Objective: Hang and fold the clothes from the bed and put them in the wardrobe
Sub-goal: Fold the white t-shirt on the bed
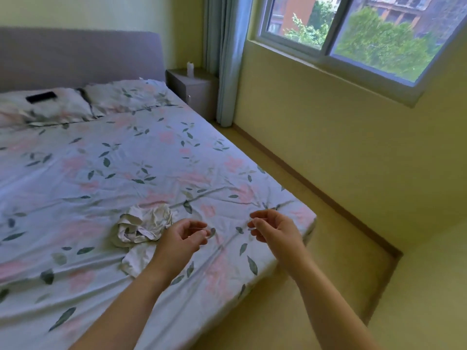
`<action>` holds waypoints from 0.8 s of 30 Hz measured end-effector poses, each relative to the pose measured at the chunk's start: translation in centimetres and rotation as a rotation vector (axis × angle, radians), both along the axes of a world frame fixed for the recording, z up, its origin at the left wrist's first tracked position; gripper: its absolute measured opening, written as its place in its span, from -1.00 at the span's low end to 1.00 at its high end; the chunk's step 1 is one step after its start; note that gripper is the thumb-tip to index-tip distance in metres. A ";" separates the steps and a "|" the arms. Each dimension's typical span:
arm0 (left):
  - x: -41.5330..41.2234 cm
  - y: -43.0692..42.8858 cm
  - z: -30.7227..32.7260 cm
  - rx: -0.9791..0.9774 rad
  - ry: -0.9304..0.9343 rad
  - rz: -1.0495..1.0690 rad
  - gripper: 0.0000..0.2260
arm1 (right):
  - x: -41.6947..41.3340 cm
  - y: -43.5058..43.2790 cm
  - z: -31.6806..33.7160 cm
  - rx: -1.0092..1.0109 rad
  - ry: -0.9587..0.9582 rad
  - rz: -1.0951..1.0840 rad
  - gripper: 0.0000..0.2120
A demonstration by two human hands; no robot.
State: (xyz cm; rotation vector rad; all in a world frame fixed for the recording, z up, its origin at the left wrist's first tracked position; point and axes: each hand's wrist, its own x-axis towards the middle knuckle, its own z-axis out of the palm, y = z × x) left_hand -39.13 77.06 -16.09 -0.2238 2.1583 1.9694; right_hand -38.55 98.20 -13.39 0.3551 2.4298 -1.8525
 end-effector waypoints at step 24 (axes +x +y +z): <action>-9.2 -3.9 -6.6 -0.134 -0.266 0.679 -0.89 | -25.1 -7.0 -12.3 0.353 -0.169 0.740 -0.79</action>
